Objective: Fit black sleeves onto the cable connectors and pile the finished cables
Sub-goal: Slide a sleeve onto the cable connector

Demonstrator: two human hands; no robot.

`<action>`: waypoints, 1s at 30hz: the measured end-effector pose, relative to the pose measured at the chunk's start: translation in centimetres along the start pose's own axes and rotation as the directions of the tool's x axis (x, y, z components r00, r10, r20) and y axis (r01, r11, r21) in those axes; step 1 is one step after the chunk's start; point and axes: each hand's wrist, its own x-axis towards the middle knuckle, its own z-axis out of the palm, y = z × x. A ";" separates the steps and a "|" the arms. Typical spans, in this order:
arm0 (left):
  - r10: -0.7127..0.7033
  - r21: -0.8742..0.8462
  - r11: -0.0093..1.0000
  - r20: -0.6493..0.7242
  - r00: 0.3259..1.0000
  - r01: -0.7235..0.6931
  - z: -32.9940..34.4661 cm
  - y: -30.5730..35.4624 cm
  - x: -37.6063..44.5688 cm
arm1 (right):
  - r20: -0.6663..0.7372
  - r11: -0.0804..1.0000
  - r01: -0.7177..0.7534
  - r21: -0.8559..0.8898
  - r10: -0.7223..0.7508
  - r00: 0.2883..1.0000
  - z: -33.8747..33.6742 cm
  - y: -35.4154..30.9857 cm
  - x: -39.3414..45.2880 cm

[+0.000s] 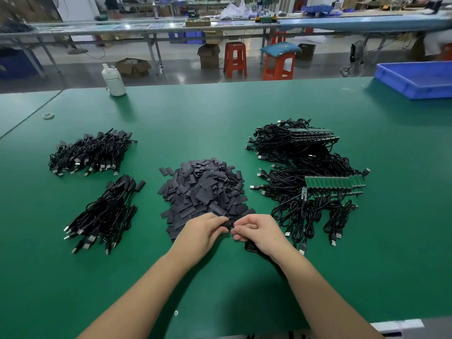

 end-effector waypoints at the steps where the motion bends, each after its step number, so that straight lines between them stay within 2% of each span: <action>1: -0.003 0.001 1.000 0.003 1.000 0.003 0.0 0.0 0.1 | -0.010 1.000 0.003 0.018 -0.003 1.000 0.1 0.0 0.0; 15: -0.011 0.011 1.000 0.063 0.998 0.010 0.2 0.5 0.0 | -0.007 0.999 0.002 0.038 -0.002 1.000 0.5 0.3 -0.3; 19: 0.004 -0.004 1.000 0.038 0.999 -0.004 0.1 0.8 0.1 | 0.002 0.997 0.004 0.073 -0.005 1.000 0.5 0.0 -0.4; 25: -0.049 0.305 0.951 -0.037 0.998 0.058 0.2 0.9 0.5 | -0.030 0.999 0.012 0.052 -0.010 0.999 0.7 -0.3 -0.4; 30: 0.040 0.444 0.895 0.026 0.999 -0.047 0.2 0.8 0.4 | -0.043 0.999 0.000 0.047 0.002 0.999 0.9 -0.2 -0.2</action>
